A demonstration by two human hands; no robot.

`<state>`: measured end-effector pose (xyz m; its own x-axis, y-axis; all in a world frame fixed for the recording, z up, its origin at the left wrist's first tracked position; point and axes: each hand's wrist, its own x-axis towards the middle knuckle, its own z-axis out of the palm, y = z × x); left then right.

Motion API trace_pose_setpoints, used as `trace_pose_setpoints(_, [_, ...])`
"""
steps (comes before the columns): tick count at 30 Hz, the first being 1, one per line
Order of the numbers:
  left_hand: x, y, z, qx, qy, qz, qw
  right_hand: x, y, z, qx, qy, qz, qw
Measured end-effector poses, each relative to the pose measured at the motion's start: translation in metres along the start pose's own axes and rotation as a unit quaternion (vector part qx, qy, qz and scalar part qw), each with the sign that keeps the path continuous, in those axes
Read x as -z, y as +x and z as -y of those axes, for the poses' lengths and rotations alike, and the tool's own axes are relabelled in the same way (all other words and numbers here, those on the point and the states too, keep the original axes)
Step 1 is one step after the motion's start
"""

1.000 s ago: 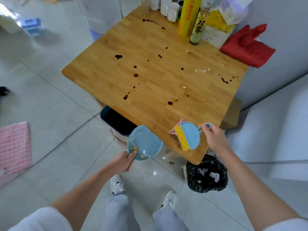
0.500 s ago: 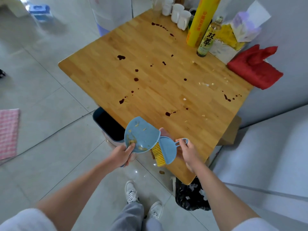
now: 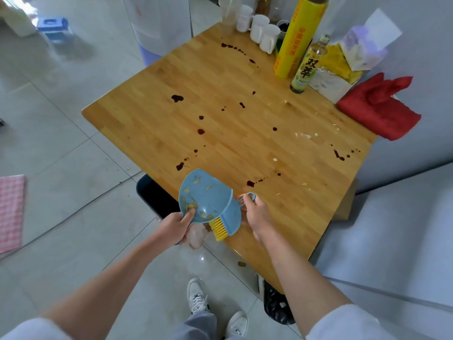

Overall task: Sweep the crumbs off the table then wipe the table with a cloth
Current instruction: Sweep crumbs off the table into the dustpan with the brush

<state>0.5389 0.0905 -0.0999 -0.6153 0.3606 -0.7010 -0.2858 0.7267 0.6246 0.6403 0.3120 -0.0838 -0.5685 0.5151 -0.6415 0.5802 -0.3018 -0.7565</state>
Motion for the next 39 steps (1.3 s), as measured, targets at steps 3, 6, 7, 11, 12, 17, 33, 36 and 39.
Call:
trace_pose_setpoints(3, [-0.012,-0.002,-0.018,-0.005,0.01,0.01,1.0,0.045,-0.005,0.016,0.012,-0.008,-0.005,1.0])
trace_pose_setpoints(6, [-0.039,-0.006,-0.043,-0.018,-0.046,0.035,0.998,0.108,-0.008,0.033,0.022,-0.015,-0.027,0.999])
trace_pose_setpoints(7, [-0.05,-0.009,-0.051,-0.021,-0.043,0.042,0.998,0.13,-0.009,0.039,0.026,-0.014,-0.042,0.999])
trace_pose_setpoints(11, [-0.1,-0.018,-0.079,-0.041,-0.011,0.051,0.998,0.216,-0.01,0.056,0.064,0.002,-0.129,0.99])
trace_pose_setpoints(12, [-0.114,-0.021,-0.085,-0.042,-0.006,0.052,0.998,0.235,-0.01,0.059,0.083,-0.001,-0.156,0.984])
trace_pose_setpoints(17, [-0.17,-0.035,-0.111,-0.003,-0.01,0.032,0.999,0.301,-0.011,0.085,0.185,-0.12,-0.242,0.945])
trace_pose_setpoints(33, [-0.138,0.064,-0.234,-0.039,-0.028,-0.027,0.998,0.295,0.084,0.179,0.27,-0.104,-0.186,0.939])
trace_pose_setpoints(36, [-0.101,0.108,-0.244,-0.047,-0.012,-0.029,0.998,0.257,0.128,0.201,0.248,-0.076,-0.183,0.948])
trace_pose_setpoints(39, [-0.065,0.149,-0.259,-0.058,0.014,-0.034,0.998,0.218,0.177,0.229,0.214,-0.019,-0.202,0.955])
